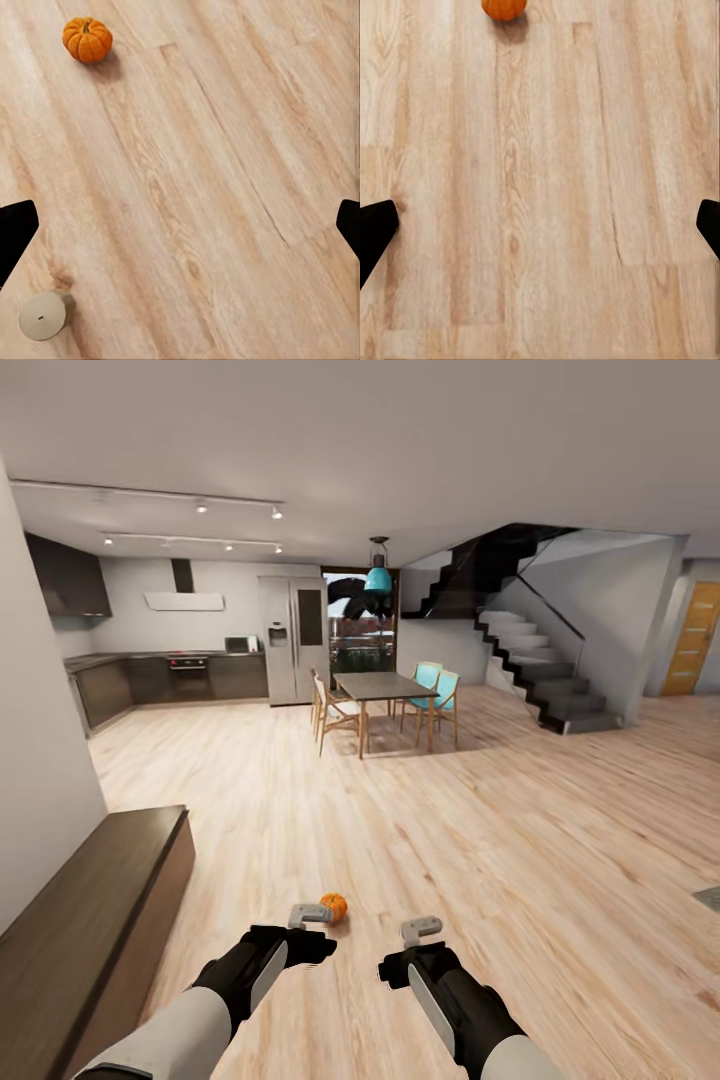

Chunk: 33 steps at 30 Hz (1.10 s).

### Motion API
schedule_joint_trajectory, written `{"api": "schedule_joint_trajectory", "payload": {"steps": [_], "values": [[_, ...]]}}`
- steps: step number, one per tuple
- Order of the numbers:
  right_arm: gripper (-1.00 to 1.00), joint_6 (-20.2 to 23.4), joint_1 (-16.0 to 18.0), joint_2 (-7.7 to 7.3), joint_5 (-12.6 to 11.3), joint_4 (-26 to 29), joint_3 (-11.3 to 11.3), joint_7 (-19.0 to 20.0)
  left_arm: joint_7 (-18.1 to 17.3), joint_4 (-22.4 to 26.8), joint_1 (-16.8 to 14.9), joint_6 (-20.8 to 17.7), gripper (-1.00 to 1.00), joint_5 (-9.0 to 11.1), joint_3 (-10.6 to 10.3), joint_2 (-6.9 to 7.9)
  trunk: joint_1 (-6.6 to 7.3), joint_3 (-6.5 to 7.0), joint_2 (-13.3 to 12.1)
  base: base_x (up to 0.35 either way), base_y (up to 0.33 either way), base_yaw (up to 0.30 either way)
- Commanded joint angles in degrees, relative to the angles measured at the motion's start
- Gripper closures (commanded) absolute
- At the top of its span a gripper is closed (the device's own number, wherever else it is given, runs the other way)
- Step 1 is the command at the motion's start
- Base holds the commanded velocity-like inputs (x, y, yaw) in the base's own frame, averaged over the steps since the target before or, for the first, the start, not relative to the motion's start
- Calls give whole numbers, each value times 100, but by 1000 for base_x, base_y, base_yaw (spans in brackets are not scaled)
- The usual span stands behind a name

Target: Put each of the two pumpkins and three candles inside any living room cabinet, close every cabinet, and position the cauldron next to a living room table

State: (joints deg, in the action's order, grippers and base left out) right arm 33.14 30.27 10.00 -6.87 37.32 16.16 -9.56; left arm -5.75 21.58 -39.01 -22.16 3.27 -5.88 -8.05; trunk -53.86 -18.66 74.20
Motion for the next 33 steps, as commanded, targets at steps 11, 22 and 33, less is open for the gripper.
{"api": "schedule_joint_trajectory", "payload": {"steps": [11, 22, 33], "values": [[-100, 17, 6, 0, -60, 3, 19, -49, -4, 13, -1, -34, -100, 33, -30, 5, -2, -7, 4, 203, -18, -287], [-100, 17, 6, 0, -60, 3, 19, -51, -5, 13, -1, -34, -100, 33, -32, 7, -2, -7, 4, 70, -32, -282], [-100, 17, 6, 0, -60, 3, 19, -51, -5, 13, -1, -34, -100, 33, -29, 13, -2, -7, 4, 64, -2, -114]]}}
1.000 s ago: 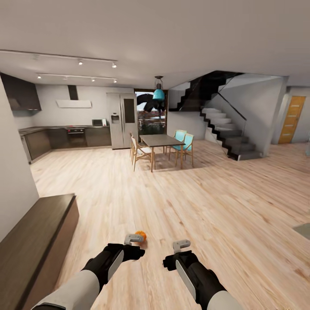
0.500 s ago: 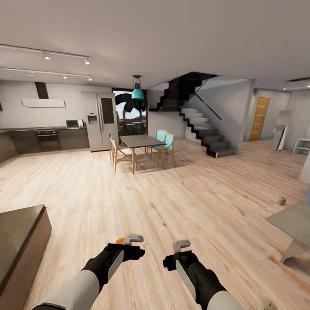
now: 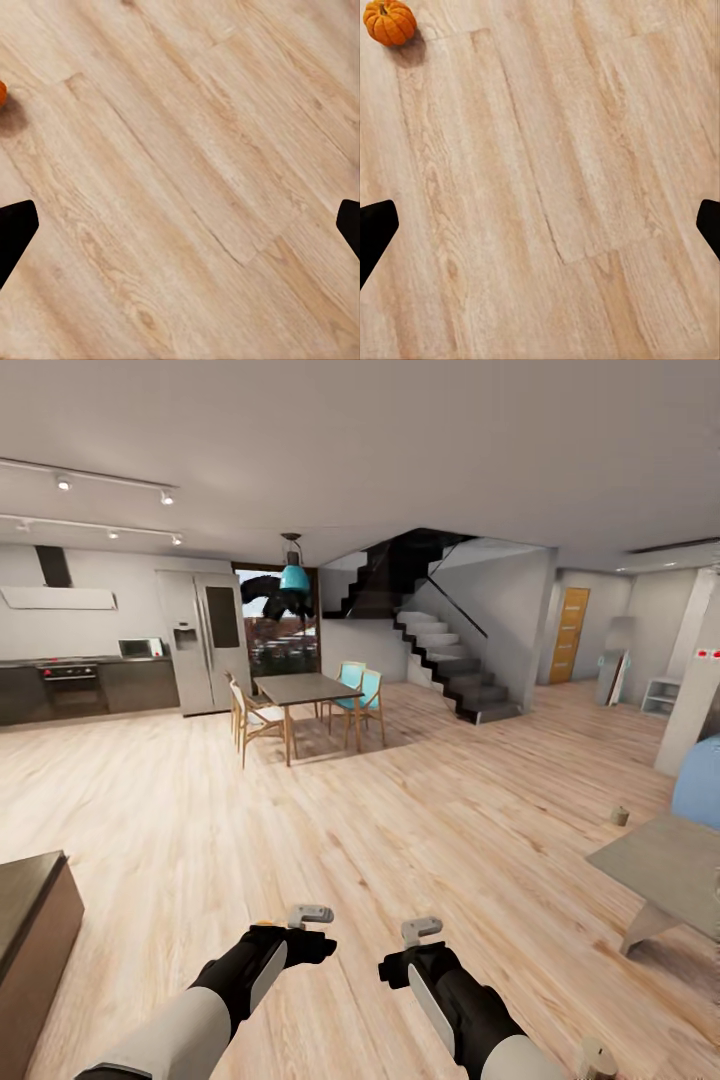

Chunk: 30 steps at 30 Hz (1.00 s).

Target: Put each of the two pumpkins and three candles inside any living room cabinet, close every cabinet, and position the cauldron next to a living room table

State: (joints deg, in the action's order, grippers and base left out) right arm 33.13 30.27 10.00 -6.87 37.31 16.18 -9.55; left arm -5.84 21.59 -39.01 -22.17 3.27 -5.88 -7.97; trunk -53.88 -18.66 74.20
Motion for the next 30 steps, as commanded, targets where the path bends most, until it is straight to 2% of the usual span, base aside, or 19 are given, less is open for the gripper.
{"api": "schedule_joint_trajectory", "payload": {"steps": [1, 11, 30], "values": [[-100, 18, 5, 0, -60, 4, 17, -50, 4, 12, -1, -33, -100, 34, -29, 5, -1, -7, 4, 87, 0, -199], [-100, 18, 5, 0, -60, 4, 17, -52, 4, 12, -1, -33, -100, 34, -31, 6, -1, -7, 4, 60, 0, -69], [-100, 18, 5, 0, -60, 5, 17, -51, 4, 12, -1, -33, -100, 34, -30, 6, -1, -7, 4, 196, 0, -91]]}}
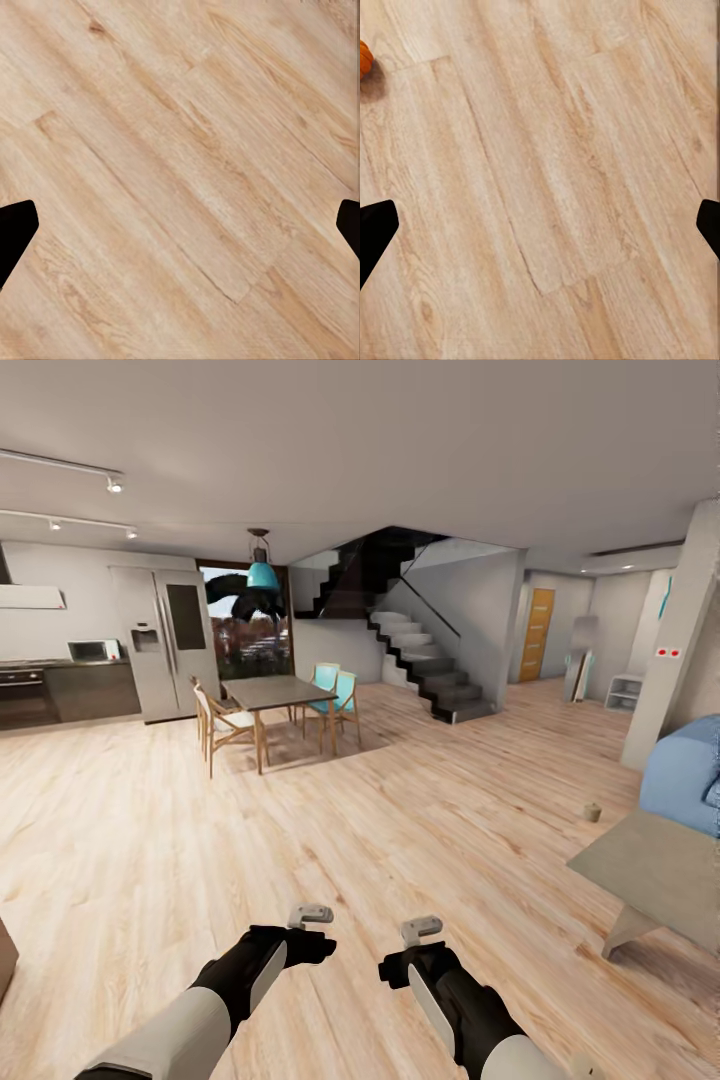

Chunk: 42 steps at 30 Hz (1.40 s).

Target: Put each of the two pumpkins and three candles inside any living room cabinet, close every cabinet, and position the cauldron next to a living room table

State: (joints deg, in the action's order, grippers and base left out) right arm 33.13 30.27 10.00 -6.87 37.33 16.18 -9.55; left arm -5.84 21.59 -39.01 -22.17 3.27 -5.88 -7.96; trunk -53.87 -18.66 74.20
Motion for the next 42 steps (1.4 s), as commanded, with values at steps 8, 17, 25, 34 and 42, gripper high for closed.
{"api": "schedule_joint_trajectory", "payload": {"steps": [8, 17, 25, 34, 42], "values": [[-100, 18, 5, 0, -60, 7, 17, -50, 4, 12, -2, -33, -100, 33, -28, 5, -2, -7, 4, 211, 0, -66], [-100, 18, 5, 0, -60, 5, 17, -53, 4, 12, -2, -33, -100, 33, -28, 5, -2, -7, 4, 263, 0, -6], [-100, 18, 5, 0, -60, 7, 17, -53, 8, 12, -2, 3, -100, 33, -27, 5, -2, -7, 4, 305, 0, 0], [-100, 18, 5, 0, -60, 10, 17, -56, 12, 12, -2, 35, -100, 33, -27, 5, -2, -7, 4, 319, 0, 0], [-100, 18, 5, 0, -60, 9, 17, -56, 12, 12, -2, 37, -100, 33, -27, 5, -2, -7, 4, 322, 0, 0]]}}
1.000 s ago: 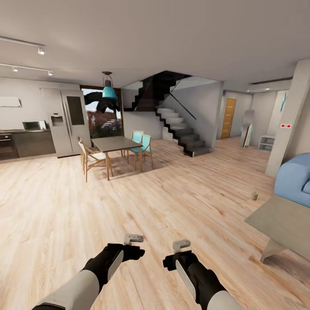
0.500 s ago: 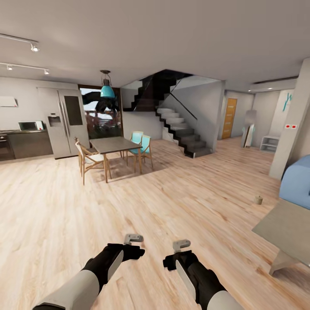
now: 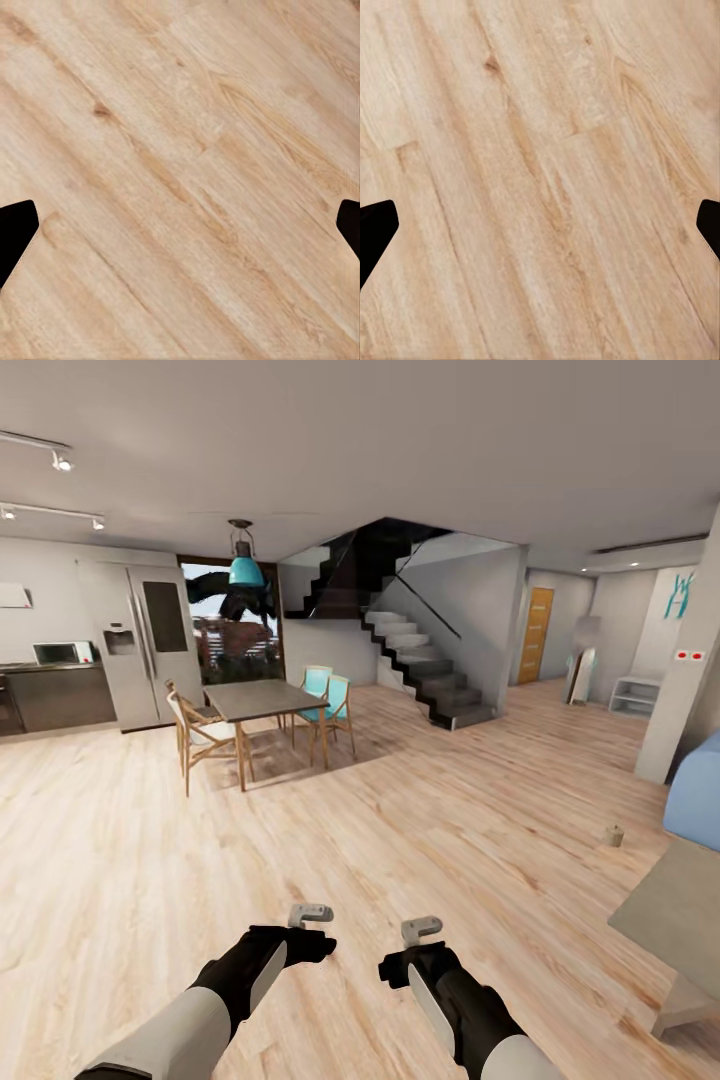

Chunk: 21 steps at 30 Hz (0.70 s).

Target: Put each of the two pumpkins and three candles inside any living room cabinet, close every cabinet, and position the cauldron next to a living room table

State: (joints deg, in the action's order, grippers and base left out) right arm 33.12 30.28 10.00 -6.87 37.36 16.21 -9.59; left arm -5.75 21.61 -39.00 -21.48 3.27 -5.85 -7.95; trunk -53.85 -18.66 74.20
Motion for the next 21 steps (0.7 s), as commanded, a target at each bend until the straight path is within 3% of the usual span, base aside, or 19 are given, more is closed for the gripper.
{"api": "schedule_joint_trajectory", "payload": {"steps": [1, 21], "values": [[-100, 19, 4, 0, -60, 6, 14, -52, 3, 10, -2, -31, -100, 33, -30, 4, -3, -7, 4, 325, 0, 0], [-100, 19, 4, 0, -60, 8, 14, -52, 12, 10, -2, -23, -100, 33, -31, 4, -3, -7, 4, 327, 0, 0]]}}
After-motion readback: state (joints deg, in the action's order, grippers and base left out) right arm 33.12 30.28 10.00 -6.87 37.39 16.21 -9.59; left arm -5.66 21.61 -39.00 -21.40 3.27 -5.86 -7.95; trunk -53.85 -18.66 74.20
